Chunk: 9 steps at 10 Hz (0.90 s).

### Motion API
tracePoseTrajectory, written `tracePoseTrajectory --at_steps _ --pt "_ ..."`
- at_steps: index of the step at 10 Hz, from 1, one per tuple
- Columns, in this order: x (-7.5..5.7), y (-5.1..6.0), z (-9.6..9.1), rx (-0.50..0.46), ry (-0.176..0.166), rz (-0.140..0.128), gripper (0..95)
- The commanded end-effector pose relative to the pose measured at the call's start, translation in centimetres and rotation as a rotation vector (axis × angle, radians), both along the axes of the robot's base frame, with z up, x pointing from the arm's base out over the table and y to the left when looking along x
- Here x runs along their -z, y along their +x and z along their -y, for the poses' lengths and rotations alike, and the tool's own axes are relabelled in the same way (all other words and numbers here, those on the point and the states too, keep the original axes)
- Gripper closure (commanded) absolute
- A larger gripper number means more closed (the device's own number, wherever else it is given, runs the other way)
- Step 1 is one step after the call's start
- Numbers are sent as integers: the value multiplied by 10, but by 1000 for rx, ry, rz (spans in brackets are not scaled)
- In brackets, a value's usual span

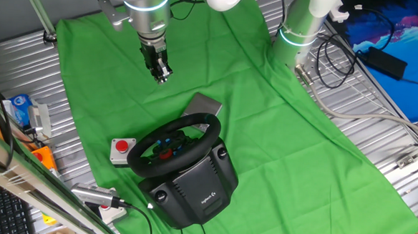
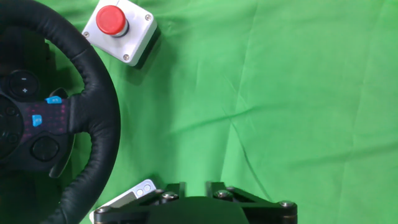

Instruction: Rotate the steering wheel 90 degrees clockwise

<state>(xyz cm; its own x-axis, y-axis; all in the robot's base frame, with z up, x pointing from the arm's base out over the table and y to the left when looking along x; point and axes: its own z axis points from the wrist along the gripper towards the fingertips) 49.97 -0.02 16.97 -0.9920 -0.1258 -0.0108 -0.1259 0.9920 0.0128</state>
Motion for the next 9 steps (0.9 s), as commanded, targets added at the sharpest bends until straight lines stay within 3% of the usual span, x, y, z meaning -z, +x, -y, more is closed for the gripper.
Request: tracePoseTrajectory --at_steps 1,9 --pt "0 0 0 1 -1 -1 950" --pt "0 0 0 36 -2 -2 950"
